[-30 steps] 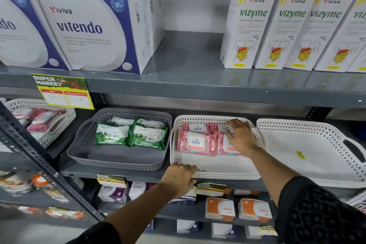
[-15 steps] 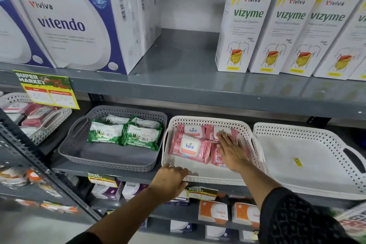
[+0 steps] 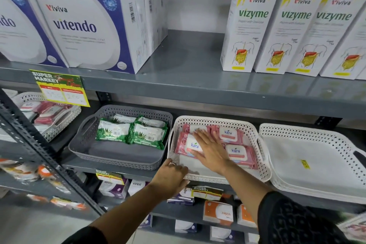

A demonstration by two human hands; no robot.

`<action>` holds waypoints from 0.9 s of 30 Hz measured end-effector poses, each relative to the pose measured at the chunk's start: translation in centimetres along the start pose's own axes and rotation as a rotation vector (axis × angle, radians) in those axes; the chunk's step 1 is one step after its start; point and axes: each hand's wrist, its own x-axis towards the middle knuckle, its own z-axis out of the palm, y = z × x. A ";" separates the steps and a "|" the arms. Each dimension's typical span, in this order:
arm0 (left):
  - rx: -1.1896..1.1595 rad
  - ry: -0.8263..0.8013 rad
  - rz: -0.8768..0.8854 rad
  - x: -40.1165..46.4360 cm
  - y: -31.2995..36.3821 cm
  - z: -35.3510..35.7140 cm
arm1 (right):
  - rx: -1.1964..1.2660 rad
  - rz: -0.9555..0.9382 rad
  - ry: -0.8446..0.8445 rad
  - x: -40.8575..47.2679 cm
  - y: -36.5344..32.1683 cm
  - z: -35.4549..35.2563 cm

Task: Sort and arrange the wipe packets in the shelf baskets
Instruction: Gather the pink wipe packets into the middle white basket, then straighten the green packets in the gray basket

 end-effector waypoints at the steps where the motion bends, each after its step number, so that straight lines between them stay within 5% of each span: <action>1: -0.004 -0.004 0.010 0.0 -0.1 -0.1 | -0.028 0.000 -0.039 0.2 -0.1 0.3; 19: -0.047 0.003 -0.013 -1.4 -1.7 0.3 | 0.122 0.022 -0.411 1.8 0.0 -0.4; 27: -0.132 0.116 -0.248 -5.6 -7.9 0.9 | 0.413 0.115 0.171 4.6 -5.3 -3.1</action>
